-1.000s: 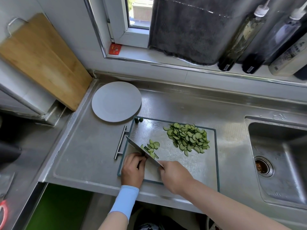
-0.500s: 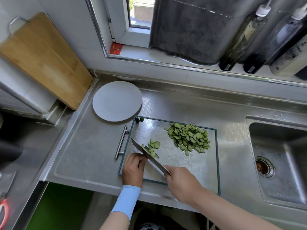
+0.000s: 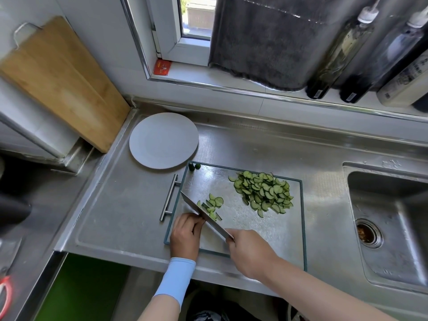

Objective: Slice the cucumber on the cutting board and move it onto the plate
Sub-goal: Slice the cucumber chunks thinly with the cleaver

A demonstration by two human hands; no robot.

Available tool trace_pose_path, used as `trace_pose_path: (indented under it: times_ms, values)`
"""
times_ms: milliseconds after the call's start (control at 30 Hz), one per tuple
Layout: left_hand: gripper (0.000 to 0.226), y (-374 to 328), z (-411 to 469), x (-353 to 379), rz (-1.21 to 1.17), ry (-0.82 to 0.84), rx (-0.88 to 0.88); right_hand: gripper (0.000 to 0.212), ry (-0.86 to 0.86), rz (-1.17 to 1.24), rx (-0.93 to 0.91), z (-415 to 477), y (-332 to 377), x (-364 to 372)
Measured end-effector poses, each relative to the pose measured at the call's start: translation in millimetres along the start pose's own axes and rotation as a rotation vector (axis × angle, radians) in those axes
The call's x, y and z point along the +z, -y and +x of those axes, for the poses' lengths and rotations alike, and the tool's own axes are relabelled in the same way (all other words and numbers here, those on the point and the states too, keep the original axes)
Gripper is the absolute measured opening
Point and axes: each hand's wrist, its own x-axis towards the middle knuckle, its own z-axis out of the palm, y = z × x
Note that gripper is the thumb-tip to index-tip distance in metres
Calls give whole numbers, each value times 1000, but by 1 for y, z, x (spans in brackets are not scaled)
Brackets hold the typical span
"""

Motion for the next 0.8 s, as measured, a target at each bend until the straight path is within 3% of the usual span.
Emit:
trace_pose_path:
  times_ms: [400, 600, 800]
  values:
    - [9, 4, -1, 2, 32, -3, 13, 39, 13, -14, 7, 17, 4, 5]
    - [9, 3, -1, 3, 34, -26, 41, 28, 6, -8, -1, 24, 3, 4]
    - [13, -4, 8, 2, 64, 73, 30, 33, -51, 13, 33, 20, -17, -14]
